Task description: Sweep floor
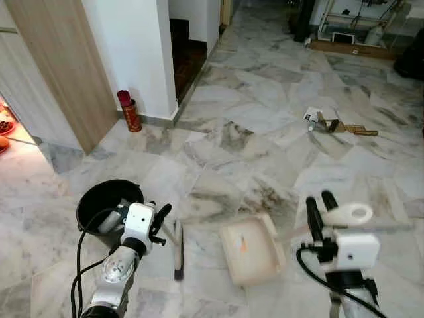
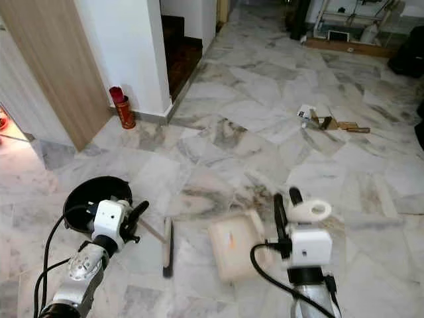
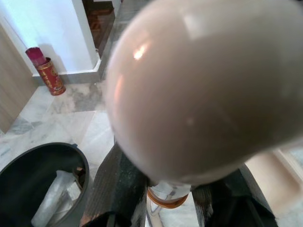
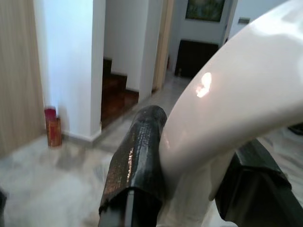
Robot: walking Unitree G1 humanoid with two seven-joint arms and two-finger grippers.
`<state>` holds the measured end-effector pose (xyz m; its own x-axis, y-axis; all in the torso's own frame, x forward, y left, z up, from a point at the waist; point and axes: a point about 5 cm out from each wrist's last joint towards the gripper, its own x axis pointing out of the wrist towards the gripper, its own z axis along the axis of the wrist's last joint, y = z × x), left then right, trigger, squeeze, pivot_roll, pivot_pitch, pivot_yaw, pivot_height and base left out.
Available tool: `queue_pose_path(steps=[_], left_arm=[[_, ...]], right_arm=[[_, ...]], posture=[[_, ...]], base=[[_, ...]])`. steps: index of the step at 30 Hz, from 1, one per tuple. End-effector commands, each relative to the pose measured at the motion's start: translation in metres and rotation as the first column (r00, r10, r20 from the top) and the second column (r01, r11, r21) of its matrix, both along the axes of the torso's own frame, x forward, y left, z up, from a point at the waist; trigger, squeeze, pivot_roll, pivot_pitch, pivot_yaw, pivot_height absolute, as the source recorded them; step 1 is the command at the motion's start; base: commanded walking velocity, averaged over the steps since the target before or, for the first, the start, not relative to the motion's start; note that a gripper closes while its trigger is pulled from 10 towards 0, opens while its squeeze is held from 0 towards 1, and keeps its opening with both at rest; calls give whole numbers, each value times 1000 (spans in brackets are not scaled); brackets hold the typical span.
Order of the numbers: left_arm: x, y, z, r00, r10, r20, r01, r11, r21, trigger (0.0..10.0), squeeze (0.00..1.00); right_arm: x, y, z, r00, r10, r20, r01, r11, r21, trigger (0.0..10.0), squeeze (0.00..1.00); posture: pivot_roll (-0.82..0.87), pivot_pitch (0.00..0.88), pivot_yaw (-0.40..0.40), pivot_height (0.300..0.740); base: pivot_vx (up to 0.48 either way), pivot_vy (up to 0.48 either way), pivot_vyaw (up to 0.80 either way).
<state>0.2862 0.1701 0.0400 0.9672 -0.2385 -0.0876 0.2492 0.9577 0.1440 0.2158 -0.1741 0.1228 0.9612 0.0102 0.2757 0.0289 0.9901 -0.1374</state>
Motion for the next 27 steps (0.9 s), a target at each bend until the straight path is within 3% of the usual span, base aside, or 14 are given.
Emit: queue_pose_path(steps=[1,2,4,5,6,8,12,13,15,17,23,27], left_arm=[[6,2,8,1000,1,29,-1,1000,7,10000,0],[6,2,8,1000,0,29,0,1000,8,10000,0],[6,2,8,1000,0,30,0,1000,9,10000,0],[7,2,9,999,0,33,0,1000,9,10000,0],[7,2,9,999,0,33,0,1000,9,10000,0],[8,1,10,999,0,40,0,1000,6,10000,0],[9,0,12,999,-7,47,7,1000,5,10000,0],[9,0,13,999,-4,51,4,1000,3,10000,0],[10,0,14,999,-1,54,1,1000,0,10000,0],[12,1,17,998,8,67,-8,1000,-4,10000,0],[12,-1,19,997,15,75,-15,1000,-11,10000,0],[12,-3,18,997,15,71,-13,1000,-18,10000,0]], right_arm=[[5,1,19,998,-12,65,11,1000,11,10000,0],[19,3,36,993,-55,109,46,995,83,10000,0],[33,5,47,989,-85,124,75,993,90,10000,0],[50,3,60,982,-112,152,93,988,123,10000,0],[50,3,60,982,-112,152,93,988,123,10000,0],[76,-5,73,971,-177,161,145,970,194,10000,0],[103,-19,73,969,-204,141,183,972,149,10000,0],[113,-28,65,969,-227,99,215,969,123,10000,0],[116,-33,58,969,-238,72,229,966,119,10000,0],[120,-44,32,963,-264,-46,267,959,92,10000,0],[121,-52,-4,934,-290,-209,308,950,60,10000,0],[124,-53,-12,924,-293,-245,318,946,66,10000,0]], posture=[[-55,22,8,740],[-56,21,8,740],[-51,22,10,740],[-52,22,9,740],[-52,22,9,740],[-58,25,14,740],[-52,22,10,740],[-51,21,4,740],[-48,20,-2,740],[-33,26,-13,740],[-32,26,-22,740],[-40,17,-24,740]], base=[[0,0,0],[0,0,0],[0,0,0],[0,0,0],[0,0,0],[0,0,0],[0,0,0],[0,0,0],[0,0,0],[0,0,0],[0,0,0],[0,0,0]])
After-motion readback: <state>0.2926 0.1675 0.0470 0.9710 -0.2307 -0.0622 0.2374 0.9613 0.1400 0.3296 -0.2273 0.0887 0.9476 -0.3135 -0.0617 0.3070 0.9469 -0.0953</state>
